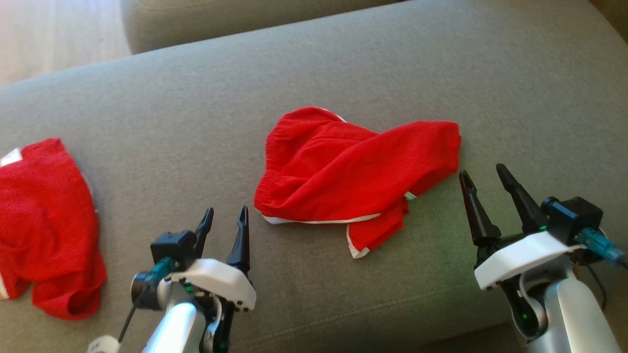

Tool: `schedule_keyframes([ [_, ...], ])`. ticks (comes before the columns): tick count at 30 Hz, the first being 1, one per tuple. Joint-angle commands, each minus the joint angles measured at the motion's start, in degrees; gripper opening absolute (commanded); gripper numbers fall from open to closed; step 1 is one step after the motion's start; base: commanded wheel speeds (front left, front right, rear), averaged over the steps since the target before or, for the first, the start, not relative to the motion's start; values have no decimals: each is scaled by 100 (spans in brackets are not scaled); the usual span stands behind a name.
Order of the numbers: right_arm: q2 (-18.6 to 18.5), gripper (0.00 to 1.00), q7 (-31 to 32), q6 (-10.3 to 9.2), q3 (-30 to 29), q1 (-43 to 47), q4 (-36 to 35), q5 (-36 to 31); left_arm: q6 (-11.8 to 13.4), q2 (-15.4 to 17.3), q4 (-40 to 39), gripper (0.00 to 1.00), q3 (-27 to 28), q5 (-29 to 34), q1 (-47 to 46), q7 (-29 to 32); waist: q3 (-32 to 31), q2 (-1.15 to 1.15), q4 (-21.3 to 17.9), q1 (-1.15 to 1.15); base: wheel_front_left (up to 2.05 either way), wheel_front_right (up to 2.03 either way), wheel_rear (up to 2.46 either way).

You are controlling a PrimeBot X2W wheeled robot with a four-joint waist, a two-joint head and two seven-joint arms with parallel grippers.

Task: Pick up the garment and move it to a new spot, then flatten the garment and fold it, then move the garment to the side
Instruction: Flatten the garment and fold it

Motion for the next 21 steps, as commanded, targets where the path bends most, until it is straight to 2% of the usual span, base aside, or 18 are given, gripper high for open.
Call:
schedule_keyframes([
  [1, 9, 100, 9, -2, 148, -67, -240, 19, -23, 33, -64, 100, 143, 38, -372, -71, 96, 0, -115, 0, 0, 0, 0],
  [7, 9, 100, 18, -2, 230, -77, -265, 76, -52, 33, 194, 100, 148, 56, -520, -71, 169, 0, -256, 0, 0, 0, 0],
  [13, 9, 100, 20, -2, 242, -115, -264, 83, -329, 33, 521, 100, 2, -15, -758, -71, 217, 0, -360, 0, 0, 0, 0],
  [20, 9, 100, 29, -2, 319, -146, -247, 73, -496, 33, 1286, 100, -281, -79, -1214, -71, 265, 0, -448, 0, 0, 0, 0],
  [21, 9, 100, 31, -2, 335, -152, -244, 72, -546, 33, 1406, 25, -347, -102, -1283, -71, 269, 0, -461, 0, 0, 0, 0],
])
